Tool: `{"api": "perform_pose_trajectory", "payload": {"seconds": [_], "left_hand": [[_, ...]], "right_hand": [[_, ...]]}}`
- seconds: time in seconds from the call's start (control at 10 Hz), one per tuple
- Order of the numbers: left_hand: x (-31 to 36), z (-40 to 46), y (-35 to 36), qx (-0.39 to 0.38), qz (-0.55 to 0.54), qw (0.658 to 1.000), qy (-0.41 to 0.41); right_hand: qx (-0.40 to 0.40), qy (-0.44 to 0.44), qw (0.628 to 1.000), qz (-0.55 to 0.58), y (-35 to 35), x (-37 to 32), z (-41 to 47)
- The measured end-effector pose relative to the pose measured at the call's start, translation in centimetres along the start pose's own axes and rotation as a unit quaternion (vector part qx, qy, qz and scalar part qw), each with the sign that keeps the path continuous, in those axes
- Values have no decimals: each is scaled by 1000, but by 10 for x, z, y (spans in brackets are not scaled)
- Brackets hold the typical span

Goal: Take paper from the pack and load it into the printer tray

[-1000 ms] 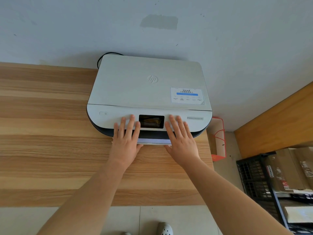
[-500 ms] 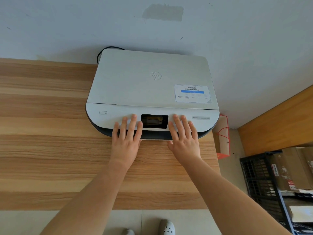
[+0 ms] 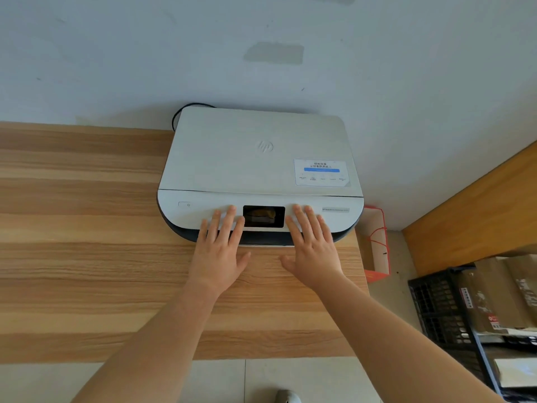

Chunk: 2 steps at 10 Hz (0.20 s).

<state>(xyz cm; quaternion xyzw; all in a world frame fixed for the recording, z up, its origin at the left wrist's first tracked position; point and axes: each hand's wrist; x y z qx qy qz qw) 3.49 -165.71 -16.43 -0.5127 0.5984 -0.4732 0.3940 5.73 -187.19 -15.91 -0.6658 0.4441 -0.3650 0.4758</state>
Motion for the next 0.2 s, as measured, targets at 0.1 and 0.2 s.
{"api": "perform_pose_trajectory", "payload": {"seconds": [0.1, 0.2], "left_hand": [[-6, -13, -30, -38, -49, 998, 23], [-5, -33, -54, -99, -92, 990, 47]], "right_hand": [[-47, -25, 997, 53, -28, -1, -15], [-68, -55, 992, 95, -47, -7, -38]]}}
Point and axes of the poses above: each hand's wrist, its own z-axis towards the middle knuckle, its own y-axis out of the palm, x = y × z, and after that the axes turned 15 degrees about -x, right-handed
